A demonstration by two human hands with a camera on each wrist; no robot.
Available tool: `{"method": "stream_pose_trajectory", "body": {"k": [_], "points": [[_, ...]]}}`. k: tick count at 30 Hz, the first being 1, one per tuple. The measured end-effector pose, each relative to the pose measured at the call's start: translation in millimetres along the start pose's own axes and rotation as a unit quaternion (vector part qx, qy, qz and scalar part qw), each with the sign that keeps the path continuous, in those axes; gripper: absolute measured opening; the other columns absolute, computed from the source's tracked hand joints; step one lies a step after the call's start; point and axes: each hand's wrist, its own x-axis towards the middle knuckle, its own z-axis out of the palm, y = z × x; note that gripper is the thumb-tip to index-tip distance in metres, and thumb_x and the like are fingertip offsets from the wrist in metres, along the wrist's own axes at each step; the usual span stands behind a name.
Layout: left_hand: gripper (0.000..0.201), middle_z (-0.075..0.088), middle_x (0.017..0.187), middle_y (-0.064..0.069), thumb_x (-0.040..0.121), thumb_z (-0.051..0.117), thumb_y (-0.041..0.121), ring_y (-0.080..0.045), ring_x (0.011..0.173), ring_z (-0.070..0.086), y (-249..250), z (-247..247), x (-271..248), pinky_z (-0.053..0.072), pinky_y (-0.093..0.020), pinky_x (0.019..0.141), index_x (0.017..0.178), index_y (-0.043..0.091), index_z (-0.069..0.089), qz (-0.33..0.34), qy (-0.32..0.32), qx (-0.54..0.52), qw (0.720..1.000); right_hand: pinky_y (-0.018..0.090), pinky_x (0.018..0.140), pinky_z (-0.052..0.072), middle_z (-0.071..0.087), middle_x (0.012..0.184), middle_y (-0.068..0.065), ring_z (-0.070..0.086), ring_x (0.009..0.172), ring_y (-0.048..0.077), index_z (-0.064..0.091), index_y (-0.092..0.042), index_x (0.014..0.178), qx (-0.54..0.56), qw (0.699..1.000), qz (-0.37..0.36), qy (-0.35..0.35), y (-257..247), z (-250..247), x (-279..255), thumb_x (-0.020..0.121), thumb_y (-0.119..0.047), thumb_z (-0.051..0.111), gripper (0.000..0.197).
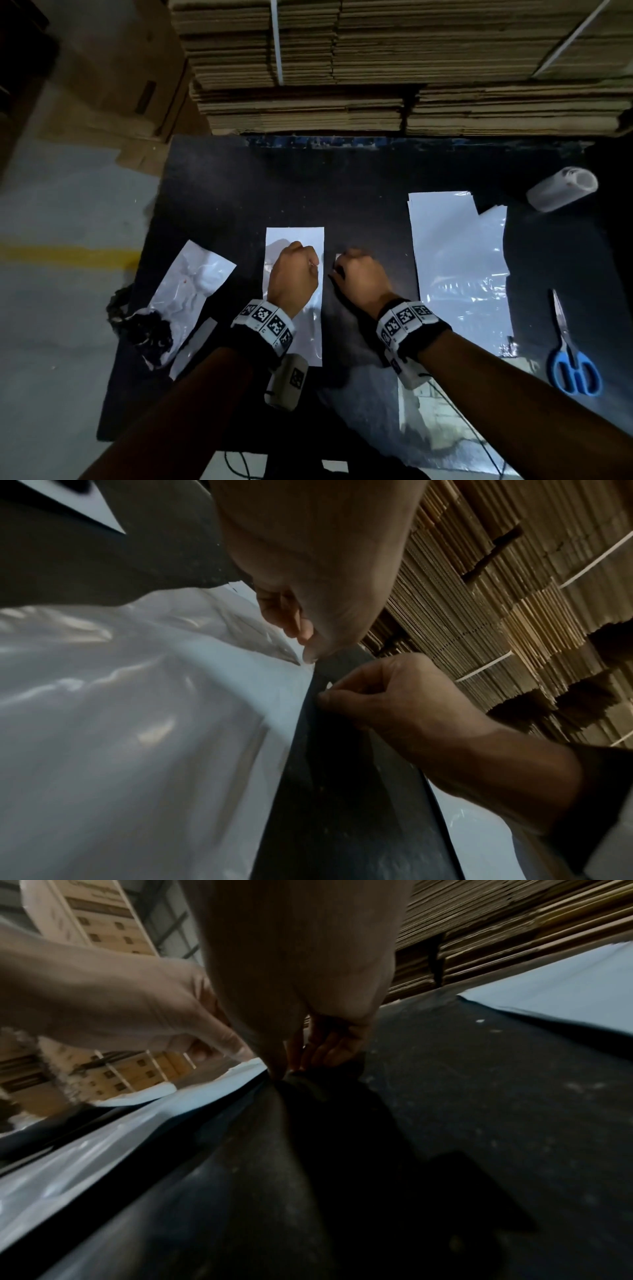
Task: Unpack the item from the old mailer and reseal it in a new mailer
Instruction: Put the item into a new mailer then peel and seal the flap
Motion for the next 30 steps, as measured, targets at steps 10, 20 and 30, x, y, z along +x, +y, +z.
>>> {"method": "stream_pose_trajectory", "body": {"k": [10,20,30], "points": [[0.016,0.053,0.077,0.0,0.076,0.056,-0.003,-0.013,0.071,0.05,-1.6,5.7,-6.7,0.04,-0.023,0.063,0.077,0.01,0.066,-0.005,0.024,-0.049,0.998,0.035,0.077,0.042,0.062,0.1,0.021,0.059,0.092,0.036,0.061,0.002,0.091,0.073,0.997,0.013,0.033,3.8,-0.1,6.7,0.095,-0.013,0.05,0.02],[0.014,0.067,0.088,-0.007,0.078,0.065,0.0,-0.021,0.081,0.063,6.0,16.3,11.4,0.053,-0.032,0.078,0.086,0.011,0.069,-0.011,-0.003,-0.135,0.991,0.017,0.065,0.03,0.068,0.094,0.013,0.059,0.083,0.022,0.065,-0.002,0.091,0.251,0.964,0.076,0.05,28.2,-20.3,10.0,0.095,-0.018,0.055,0.019],[0.048,0.07,0.076,-0.022,0.095,0.054,0.038,-0.026,0.062,0.064,32.5,-10.7,-2.3,0.053,-0.029,0.059,0.089,-0.007,0.068,-0.234,-0.105,-0.43,0.866,0.007,0.067,0.037,0.061,0.087,-0.003,0.056,0.076,0.008,0.063,-0.011,0.088,0.262,0.954,-0.051,0.138,18.9,-42.9,-34.0,0.092,-0.018,0.06,0.009]]}}
